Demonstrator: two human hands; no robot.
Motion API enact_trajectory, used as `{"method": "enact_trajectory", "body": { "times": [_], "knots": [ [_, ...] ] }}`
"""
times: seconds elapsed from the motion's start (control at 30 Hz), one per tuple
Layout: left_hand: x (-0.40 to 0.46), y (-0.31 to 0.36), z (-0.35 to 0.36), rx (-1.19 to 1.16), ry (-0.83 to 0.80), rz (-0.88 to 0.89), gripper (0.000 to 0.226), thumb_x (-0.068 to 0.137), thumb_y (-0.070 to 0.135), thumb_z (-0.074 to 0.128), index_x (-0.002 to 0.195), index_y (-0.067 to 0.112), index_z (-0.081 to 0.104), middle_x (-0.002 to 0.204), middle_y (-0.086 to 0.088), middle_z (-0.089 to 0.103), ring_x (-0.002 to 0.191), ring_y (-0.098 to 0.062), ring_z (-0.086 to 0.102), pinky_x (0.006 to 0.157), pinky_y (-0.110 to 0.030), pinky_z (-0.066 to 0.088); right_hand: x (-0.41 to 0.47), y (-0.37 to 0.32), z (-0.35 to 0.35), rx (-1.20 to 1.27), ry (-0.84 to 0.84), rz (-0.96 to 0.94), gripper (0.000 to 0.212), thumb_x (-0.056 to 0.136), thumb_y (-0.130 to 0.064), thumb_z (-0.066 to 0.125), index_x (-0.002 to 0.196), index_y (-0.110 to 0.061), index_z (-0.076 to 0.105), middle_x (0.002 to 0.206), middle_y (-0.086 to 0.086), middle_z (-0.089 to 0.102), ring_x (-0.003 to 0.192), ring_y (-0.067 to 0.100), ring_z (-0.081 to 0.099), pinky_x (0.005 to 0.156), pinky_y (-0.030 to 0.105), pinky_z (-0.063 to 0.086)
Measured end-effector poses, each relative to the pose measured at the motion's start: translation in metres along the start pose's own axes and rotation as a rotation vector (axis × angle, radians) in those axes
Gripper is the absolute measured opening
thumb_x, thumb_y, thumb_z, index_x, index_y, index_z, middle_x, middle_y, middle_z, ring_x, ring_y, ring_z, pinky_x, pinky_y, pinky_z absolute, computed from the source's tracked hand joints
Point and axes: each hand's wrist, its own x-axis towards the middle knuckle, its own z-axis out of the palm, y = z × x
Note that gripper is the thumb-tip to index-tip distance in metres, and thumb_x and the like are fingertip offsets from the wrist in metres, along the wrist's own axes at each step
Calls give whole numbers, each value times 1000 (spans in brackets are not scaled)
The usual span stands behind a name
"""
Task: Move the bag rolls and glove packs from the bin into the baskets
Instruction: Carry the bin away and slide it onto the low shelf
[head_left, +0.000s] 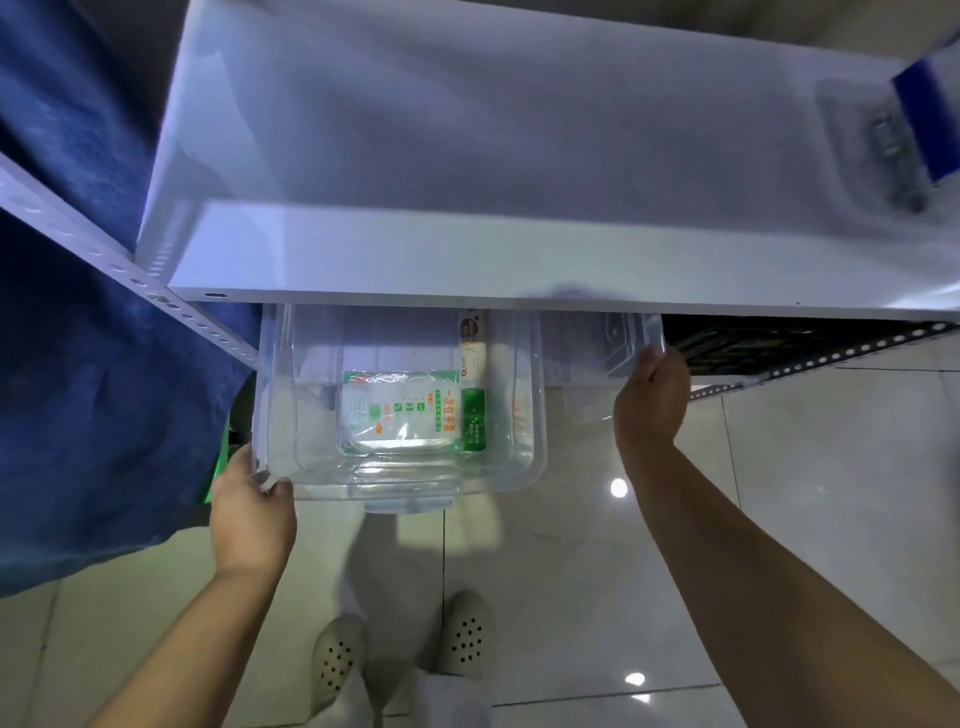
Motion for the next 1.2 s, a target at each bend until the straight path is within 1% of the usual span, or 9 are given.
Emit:
{"method": "enact_trajectory", "body": {
  "times": [0.2,0.3,0.43,0.57,0.67,0.77,0.93,1.07,1.2],
  "knots": [
    [2,-5,-5,-18,-38,-33,37,85,-2,55,122,-7,48,116,-26,57,100,-37,56,86,-47,45,-35,-15,10,253,-77,-36,33,83,-8,46,54,-15,32,57,9,33,56,22,33,51,48,34],
    [5,-6,-9,-20,-49,-37,41,84,-1,58,125,-3,49,117,-23,58,100,-34,56,86,-43,44,-82,-23,15,248,-79,-43,22,78,-24,45,63,-9,45,66,6,39,67,19,36,60,36,27],
    [11,-11,-15,-43,-78,-39,43,82,-1,58,125,3,51,118,-18,59,96,-31,59,86,-39,43,-140,-29,27,209,-54,14,39,85,-24,45,106,8,54,102,20,51,96,26,41,82,22,31],
    [20,-19,-24,-70,-83,-22,44,81,-2,60,124,3,53,116,-15,60,91,-26,58,81,-32,42,-177,-36,39,243,-8,-9,30,87,-2,56,115,9,49,111,23,45,102,22,38,96,38,43],
    [23,-23,-28,-151,-106,-10,40,79,-5,63,117,5,55,100,-10,60,81,-23,56,73,-24,37,-208,-43,51,117,-46,-103,38,79,-1,66,114,7,51,108,22,48,101,33,44,91,51,44],
    [28,-30,-34,-216,-143,-11,34,81,-2,60,112,13,58,91,-4,62,78,-21,57,71,-26,39,-243,-58,65,-29,-132,-248,45,67,-9,76,106,1,57,100,19,54,95,30,46,84,48,43],
    [41,-46,-58,-390,-304,-87,31,90,0,50,110,19,62,101,-4,64,90,-22,59,97,-41,45,-283,-94,92,-126,-210,-420,44,58,-21,82,95,-8,62,86,9,60,82,28,55,78,29,34],
    [48,-65,-77,-400,-266,-94,27,93,4,48,115,11,61,106,-4,62,107,-25,58,104,-42,40,-307,-125,115,-140,-256,-416,44,58,-25,83,93,-9,62,87,7,62,80,27,58,72,35,46],
    [50,-75,-90,-394,-254,-71,23,92,6,48,103,21,62,96,5,64,96,-21,61,97,-37,45,-319,-141,141,-165,-306,-335,40,64,-26,78,97,-10,61,95,7,61,90,28,56,80,37,43]
  ]
}}
